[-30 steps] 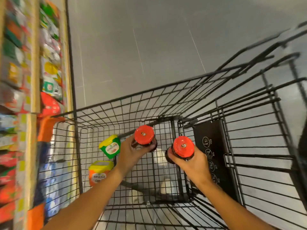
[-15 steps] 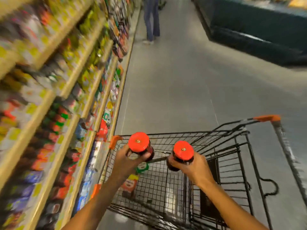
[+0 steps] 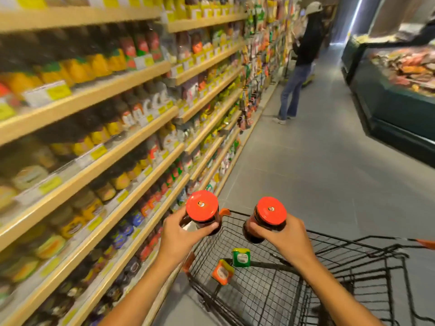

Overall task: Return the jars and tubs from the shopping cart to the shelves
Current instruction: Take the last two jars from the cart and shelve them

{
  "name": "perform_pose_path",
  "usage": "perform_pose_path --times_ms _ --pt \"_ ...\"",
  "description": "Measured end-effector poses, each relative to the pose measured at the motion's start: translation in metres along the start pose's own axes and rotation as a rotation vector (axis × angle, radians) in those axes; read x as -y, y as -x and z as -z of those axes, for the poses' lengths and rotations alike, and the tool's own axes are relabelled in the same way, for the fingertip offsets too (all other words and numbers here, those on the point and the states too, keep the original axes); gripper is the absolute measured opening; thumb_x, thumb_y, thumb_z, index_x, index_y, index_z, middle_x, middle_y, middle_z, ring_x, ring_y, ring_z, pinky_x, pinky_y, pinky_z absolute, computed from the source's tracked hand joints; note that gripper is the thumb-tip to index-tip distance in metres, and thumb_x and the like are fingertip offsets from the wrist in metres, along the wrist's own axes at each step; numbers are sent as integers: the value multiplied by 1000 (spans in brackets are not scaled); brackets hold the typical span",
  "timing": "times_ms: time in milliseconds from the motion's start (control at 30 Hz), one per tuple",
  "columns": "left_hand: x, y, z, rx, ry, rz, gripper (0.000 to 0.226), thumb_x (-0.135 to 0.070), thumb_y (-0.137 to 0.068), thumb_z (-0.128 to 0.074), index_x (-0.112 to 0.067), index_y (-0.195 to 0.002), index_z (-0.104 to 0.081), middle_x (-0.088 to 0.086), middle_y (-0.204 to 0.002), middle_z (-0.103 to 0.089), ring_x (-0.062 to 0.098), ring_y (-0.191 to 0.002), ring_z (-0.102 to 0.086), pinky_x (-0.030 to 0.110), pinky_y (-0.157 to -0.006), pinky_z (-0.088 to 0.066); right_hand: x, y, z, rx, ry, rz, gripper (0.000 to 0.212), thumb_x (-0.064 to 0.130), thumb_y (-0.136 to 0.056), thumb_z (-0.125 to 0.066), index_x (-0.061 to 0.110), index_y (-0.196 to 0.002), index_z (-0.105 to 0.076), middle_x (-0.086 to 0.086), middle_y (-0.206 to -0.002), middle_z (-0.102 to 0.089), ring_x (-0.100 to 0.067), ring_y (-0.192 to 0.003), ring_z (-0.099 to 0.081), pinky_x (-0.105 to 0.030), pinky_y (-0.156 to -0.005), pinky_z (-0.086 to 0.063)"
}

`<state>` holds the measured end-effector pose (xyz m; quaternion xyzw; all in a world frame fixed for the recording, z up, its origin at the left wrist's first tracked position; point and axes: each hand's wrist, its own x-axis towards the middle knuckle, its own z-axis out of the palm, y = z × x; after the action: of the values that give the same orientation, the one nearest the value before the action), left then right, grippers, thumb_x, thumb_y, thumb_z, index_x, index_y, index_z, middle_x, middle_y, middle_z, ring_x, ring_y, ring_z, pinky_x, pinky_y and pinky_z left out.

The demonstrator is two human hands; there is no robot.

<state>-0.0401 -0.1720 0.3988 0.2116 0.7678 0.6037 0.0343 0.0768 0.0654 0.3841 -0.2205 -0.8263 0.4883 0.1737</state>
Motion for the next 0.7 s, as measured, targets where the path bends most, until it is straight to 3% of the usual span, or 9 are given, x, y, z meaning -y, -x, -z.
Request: perform_pose_path --times_ms 67,200,367,467,533,633,700 --pt "-4 16 34 -70 -17 -8 46 -33 -58 -93 -32 -99 -72 -18 -96 -76 3 -96 -70 19 -86 -54 28 12 -21 29 -12 55 52 62 -57 -82 35 -99 -67 16 -89 -73 5 -87 -67 -18 -77 -53" --pt "-11 60 104 -194 -41 -9 52 -31 -57 -91 -28 -104 -71 -25 -94 -74 -8 -94 -67 6 -80 -49 81 43 -64 109 -48 157 54 63 -55 -81 34 -98 -66 22 -90 -71 14 -86 -64 -8 -73 -49" --pt "-20 125 178 -383 -89 33 57 -45 -51 -90 -22 -101 -74 -20 -91 -76 0 -91 -70 16 -82 -51 134 81 -118 226 -88 273 48 58 -55 -82 28 -91 -70 21 -81 -71 13 -78 -65 -4 -65 -47" --pt "-31 169 213 -517 -128 58 48 -39 -50 -92 -30 -93 -72 -26 -88 -75 -6 -86 -69 8 -76 -49 166 96 -151 330 -120 372 35 41 -57 -90 31 -81 -67 29 -66 -68 18 -69 -61 -2 -62 -45" --pt "-39 200 233 -628 -179 67 45 -26 -54 -96 -29 -91 -71 -25 -82 -74 -9 -83 -68 6 -73 -48 188 107 -176 409 -158 439 34 28 -59 -94 27 -81 -68 36 -66 -66 20 -67 -60 -1 -62 -43" --pt "-55 250 258 -811 -277 78 48 -18 -57 -96 -38 -86 -63 -32 -74 -68 -20 -78 -61 1 -72 -45 218 131 -207 543 -228 543 37 39 -56 -95 29 -81 -69 33 -71 -69 15 -69 -63 -4 -64 -45" --pt "-67 285 269 -938 -340 84 43 -27 -56 -95 -39 -82 -62 -34 -72 -67 -15 -75 -61 5 -71 -47 235 152 -224 626 -274 605 43 55 -53 -92 32 -81 -69 26 -71 -71 12 -72 -64 -6 -64 -46"
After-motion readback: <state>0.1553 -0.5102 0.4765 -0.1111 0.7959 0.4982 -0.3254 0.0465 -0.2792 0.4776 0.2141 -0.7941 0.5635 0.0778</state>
